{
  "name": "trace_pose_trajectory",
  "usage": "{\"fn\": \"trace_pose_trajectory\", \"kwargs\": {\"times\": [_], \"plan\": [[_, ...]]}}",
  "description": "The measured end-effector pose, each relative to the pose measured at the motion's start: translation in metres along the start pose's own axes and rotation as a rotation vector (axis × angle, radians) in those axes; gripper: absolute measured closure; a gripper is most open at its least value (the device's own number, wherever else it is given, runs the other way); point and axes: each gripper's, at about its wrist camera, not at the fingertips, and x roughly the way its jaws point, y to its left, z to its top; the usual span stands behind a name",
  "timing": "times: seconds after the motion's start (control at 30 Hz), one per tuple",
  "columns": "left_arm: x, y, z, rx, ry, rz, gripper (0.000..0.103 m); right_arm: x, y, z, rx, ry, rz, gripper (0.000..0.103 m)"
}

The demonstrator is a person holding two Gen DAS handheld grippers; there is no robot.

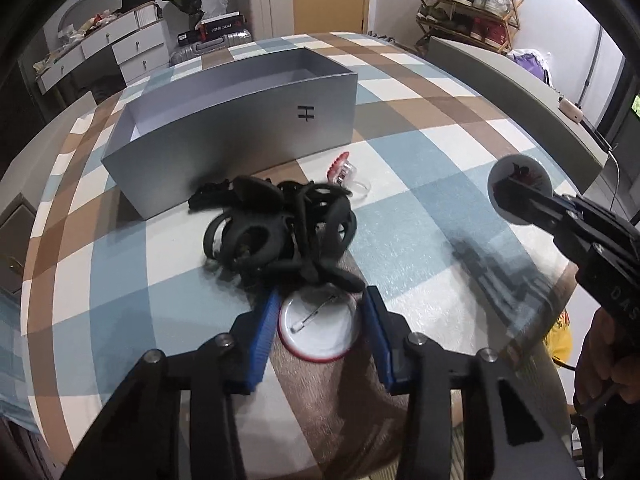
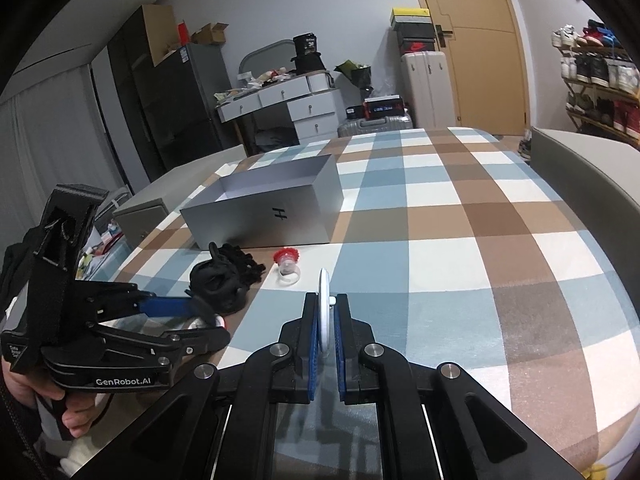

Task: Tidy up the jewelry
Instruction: 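Grasp the white pin badge with the left gripper while the right gripper holds its badge, then carry both badges over the silver box and open both grippers inside it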

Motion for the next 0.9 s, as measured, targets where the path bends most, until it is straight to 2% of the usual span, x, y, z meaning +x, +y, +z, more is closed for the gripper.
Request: {"fn": "trace_pose_trajectory", "kwargs": {"times": [0.23, 0.47, 0.67, 0.9], "plan": [[-0.004, -0.001, -0.005, 0.003, 0.004, -0.042, 0.066, -0.006, 0.003, 0.002, -0.001, -0.010, 0.000, 0.097], [-0.019, 0.006, -0.010, -0.015, -0.018, -0.038, 0.066, -0.010, 0.011, 0.005, -0.008, -0.012, 0.006, 0.097], [-0.044, 0.021, -0.006, -0.055, -0.091, -0.024, 0.066, -0.015, 0.019, 0.019, -0.015, -0.029, 0.038, 0.097], [-0.068, 0.049, 0.022, -0.119, -0.204, 0.004, 0.066, -0.008, 0.028, 0.054, 0.012, -0.036, 0.153, 0.096]]}}
